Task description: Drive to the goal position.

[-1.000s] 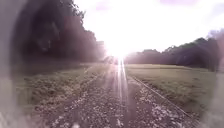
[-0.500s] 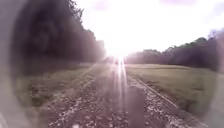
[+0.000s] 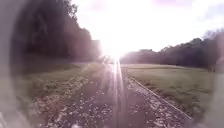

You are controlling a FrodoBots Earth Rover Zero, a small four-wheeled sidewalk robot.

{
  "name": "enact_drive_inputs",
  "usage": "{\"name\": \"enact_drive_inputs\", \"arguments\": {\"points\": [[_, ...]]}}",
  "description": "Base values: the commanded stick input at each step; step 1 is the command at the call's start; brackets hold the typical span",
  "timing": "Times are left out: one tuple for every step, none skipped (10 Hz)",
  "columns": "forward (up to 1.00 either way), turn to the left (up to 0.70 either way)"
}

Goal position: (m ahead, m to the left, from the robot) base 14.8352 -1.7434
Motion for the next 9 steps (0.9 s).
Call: {"name": "enact_drive_inputs", "arguments": {"points": [[0.85, 0.00], [0.85, 0.00], [0.85, 0.00], [0.85, 0.00], [0.85, 0.00], [0.85, 0.00], [0.84, 0.00], [0.27, 0.00], [0.85, 0.00]]}}
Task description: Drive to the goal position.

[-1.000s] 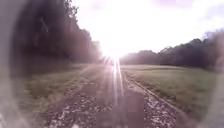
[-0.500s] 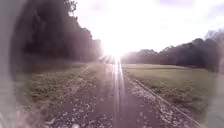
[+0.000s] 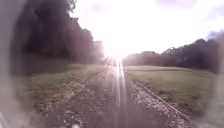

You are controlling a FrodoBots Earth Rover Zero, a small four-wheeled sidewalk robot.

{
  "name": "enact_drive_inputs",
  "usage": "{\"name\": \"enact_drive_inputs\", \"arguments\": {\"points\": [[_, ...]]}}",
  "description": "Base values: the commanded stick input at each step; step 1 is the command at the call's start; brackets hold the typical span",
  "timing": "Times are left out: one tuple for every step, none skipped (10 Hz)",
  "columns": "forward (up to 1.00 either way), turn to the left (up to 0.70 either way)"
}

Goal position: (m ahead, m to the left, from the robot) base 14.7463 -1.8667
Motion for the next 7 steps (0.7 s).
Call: {"name": "enact_drive_inputs", "arguments": {"points": [[0.85, 0.00], [0.85, 0.00], [0.85, 0.00], [0.85, 0.00], [0.85, 0.00], [0.85, 0.00], [0.85, 0.00]]}}
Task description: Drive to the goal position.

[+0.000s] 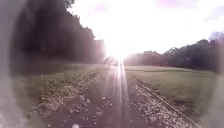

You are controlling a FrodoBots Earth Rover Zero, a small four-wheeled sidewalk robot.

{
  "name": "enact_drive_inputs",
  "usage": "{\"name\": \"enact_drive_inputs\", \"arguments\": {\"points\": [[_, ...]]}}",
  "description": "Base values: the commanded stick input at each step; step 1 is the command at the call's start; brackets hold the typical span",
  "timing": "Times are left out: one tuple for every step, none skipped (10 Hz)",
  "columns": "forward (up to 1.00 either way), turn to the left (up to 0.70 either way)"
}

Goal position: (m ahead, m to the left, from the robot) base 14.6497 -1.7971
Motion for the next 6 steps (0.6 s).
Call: {"name": "enact_drive_inputs", "arguments": {"points": [[0.85, 0.00], [0.85, 0.00], [0.85, 0.00], [0.85, 0.00], [0.85, 0.00], [0.85, 0.00]]}}
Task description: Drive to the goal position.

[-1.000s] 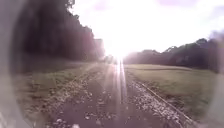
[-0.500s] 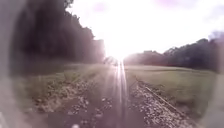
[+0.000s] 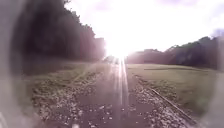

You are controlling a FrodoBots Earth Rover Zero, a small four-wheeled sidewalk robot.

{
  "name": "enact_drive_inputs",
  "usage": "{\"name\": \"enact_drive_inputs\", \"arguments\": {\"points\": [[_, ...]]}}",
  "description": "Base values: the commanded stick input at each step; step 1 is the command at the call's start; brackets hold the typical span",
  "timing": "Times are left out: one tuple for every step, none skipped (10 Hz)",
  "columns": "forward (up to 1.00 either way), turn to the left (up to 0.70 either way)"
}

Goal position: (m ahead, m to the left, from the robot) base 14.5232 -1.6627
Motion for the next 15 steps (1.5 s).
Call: {"name": "enact_drive_inputs", "arguments": {"points": [[0.85, 0.00], [0.85, 0.00], [0.85, 0.00], [0.85, 0.00], [0.67, 0.00], [0.10, 0.00], [0.00, 0.00], [0.18, 0.00], [0.75, 0.00], [0.85, 0.00], [0.85, 0.00], [0.85, 0.00], [0.85, 0.00], [0.85, 0.00], [0.85, 0.00]]}}
